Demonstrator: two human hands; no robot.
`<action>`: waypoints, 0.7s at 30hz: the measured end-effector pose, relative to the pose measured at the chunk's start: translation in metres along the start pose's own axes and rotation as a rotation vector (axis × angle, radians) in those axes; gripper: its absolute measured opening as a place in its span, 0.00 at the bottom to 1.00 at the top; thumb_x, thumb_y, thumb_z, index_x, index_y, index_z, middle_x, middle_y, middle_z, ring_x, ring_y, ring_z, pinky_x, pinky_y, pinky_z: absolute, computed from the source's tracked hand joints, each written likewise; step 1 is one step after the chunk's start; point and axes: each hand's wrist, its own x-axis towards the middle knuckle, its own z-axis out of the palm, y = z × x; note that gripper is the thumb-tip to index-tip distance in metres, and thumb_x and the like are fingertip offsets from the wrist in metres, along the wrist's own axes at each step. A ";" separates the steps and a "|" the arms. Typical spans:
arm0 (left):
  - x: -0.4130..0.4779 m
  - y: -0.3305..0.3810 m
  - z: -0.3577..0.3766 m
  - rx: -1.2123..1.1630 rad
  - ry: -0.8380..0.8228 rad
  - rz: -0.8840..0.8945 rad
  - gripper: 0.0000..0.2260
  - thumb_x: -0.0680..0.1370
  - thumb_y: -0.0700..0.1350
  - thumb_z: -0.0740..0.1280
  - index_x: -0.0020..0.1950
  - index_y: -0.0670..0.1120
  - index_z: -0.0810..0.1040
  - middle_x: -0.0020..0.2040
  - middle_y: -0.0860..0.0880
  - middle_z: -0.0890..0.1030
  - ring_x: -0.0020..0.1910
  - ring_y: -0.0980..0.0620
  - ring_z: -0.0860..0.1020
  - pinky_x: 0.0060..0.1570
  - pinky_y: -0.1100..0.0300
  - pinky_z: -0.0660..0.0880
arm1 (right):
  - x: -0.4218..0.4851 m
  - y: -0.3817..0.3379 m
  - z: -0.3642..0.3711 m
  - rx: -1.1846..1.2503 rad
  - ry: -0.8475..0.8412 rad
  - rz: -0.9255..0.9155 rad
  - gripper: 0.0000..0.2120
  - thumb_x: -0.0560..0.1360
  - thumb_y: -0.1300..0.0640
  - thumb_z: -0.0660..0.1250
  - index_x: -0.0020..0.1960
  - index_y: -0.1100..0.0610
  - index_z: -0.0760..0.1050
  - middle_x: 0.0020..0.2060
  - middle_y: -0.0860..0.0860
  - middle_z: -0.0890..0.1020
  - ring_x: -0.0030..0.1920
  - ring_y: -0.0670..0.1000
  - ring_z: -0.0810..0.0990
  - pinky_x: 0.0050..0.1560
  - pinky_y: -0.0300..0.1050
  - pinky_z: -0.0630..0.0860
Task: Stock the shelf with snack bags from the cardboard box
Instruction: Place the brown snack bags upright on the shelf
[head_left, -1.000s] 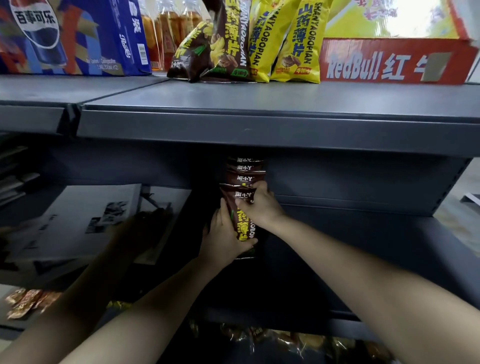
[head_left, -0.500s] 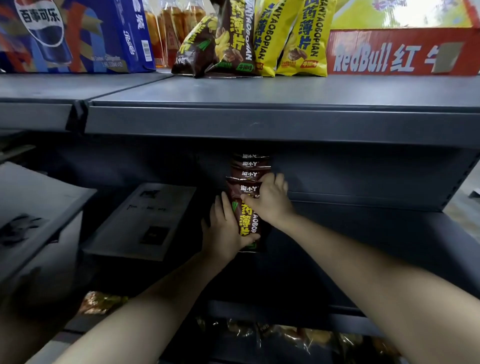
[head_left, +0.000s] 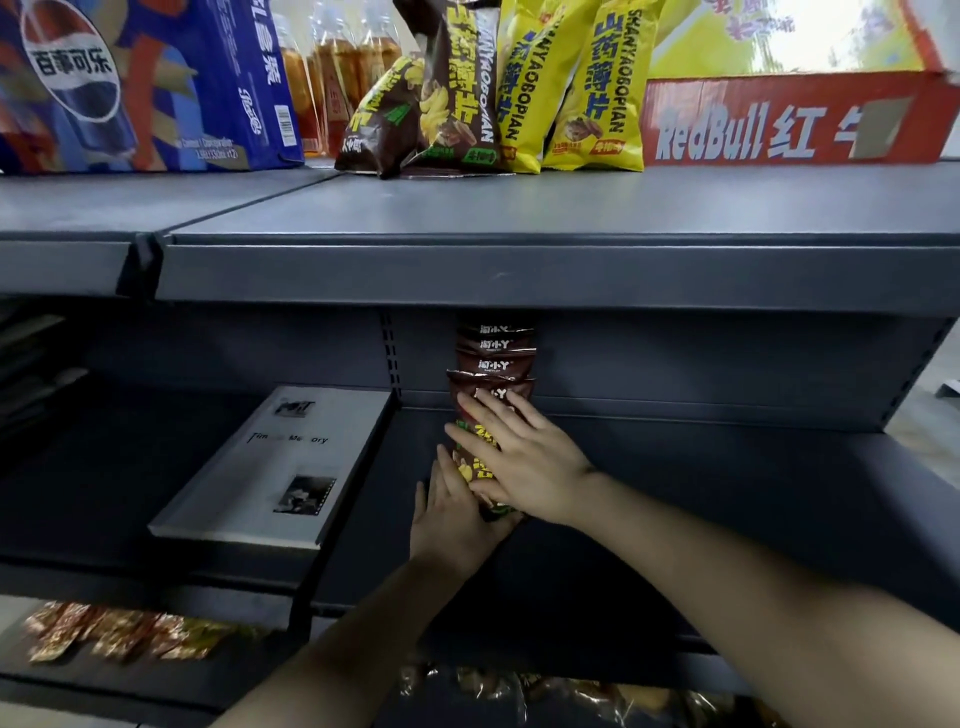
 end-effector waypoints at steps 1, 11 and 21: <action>0.001 0.001 -0.001 0.008 -0.004 -0.026 0.56 0.67 0.67 0.67 0.76 0.43 0.33 0.78 0.47 0.45 0.77 0.53 0.45 0.75 0.52 0.42 | 0.002 0.002 0.000 -0.011 -0.014 -0.007 0.32 0.75 0.38 0.62 0.74 0.51 0.64 0.76 0.56 0.60 0.76 0.57 0.59 0.74 0.58 0.57; -0.003 0.007 -0.020 0.073 -0.013 -0.076 0.54 0.66 0.66 0.71 0.77 0.45 0.41 0.77 0.46 0.54 0.77 0.47 0.50 0.74 0.45 0.50 | 0.011 0.000 -0.016 0.010 -0.095 0.017 0.36 0.74 0.39 0.64 0.76 0.51 0.57 0.78 0.54 0.54 0.77 0.56 0.52 0.75 0.60 0.40; -0.030 0.025 -0.063 -0.082 0.261 0.224 0.14 0.76 0.37 0.64 0.61 0.41 0.72 0.54 0.42 0.78 0.52 0.41 0.78 0.49 0.46 0.76 | -0.071 0.021 -0.045 0.136 -0.040 0.240 0.27 0.76 0.40 0.60 0.70 0.53 0.67 0.63 0.50 0.74 0.62 0.53 0.73 0.59 0.52 0.68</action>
